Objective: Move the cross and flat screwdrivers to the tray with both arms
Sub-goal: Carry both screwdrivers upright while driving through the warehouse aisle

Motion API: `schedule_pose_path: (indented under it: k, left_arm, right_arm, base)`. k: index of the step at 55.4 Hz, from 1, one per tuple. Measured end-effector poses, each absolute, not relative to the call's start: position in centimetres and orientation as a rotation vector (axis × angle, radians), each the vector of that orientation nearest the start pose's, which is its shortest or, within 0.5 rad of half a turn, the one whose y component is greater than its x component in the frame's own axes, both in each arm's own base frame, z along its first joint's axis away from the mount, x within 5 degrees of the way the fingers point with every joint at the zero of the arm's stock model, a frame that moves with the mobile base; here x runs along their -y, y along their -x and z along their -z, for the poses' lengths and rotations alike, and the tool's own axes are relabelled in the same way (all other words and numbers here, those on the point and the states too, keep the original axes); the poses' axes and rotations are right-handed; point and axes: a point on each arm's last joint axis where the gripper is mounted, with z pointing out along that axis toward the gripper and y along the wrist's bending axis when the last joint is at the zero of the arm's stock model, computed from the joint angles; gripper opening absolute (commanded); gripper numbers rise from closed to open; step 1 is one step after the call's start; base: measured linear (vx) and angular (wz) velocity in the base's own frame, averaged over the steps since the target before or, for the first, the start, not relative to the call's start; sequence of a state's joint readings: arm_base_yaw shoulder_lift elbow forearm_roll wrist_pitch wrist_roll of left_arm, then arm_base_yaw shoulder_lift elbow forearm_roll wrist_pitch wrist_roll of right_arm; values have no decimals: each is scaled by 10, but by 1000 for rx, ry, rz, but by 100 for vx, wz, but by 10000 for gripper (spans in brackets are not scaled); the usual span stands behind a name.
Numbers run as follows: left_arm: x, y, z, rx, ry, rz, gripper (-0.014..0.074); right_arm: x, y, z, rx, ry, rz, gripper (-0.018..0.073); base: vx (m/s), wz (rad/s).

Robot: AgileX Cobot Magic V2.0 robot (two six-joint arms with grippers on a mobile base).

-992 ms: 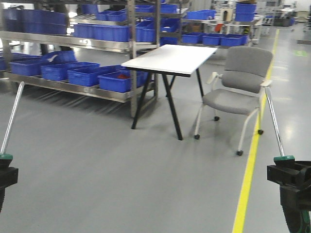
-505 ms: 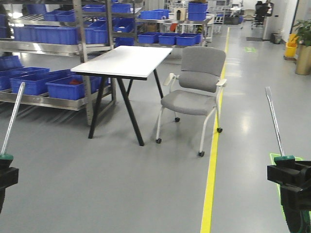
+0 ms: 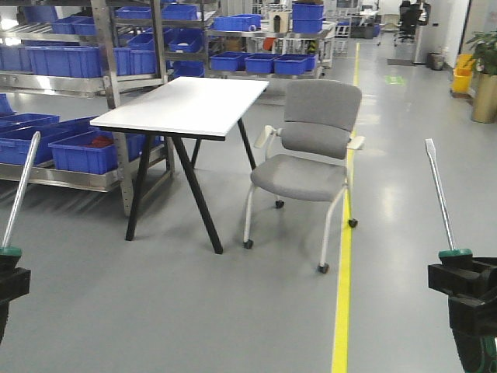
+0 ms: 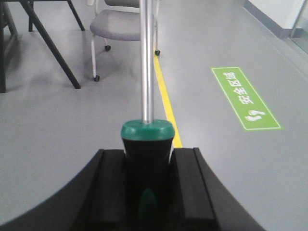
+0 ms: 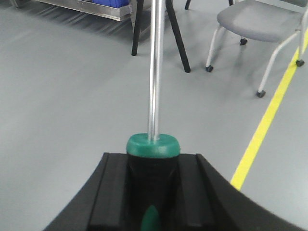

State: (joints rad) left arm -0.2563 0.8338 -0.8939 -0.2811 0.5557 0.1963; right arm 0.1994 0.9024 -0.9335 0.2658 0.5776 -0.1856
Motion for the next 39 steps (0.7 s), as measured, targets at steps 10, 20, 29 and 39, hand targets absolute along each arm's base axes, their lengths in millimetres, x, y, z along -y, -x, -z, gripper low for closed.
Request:
schedule_pose_path:
  k: [10, 20, 29, 39]
  left_arm:
    - [55, -158, -382, -1949, -305, 341, -3]
    - [55, -158, -382, -1949, -305, 341, -3]
    - [55, -158, -382, -1949, -305, 341, -3]
    - [55, -158, -382, -1949, -305, 341, -3]
  right_arm:
    - [-49, -177, -381, -2005, 254, -296, -8]
    - [-49, -177, -381, -2005, 254, -296, -8]
    - [-49, -177, -381, -2005, 254, -296, -8]
    - [-49, -177, -381, -2005, 254, -296, -8]
  base:
    - [50, 30]
    - [53, 43]
    - [55, 50]
    - [57, 54]
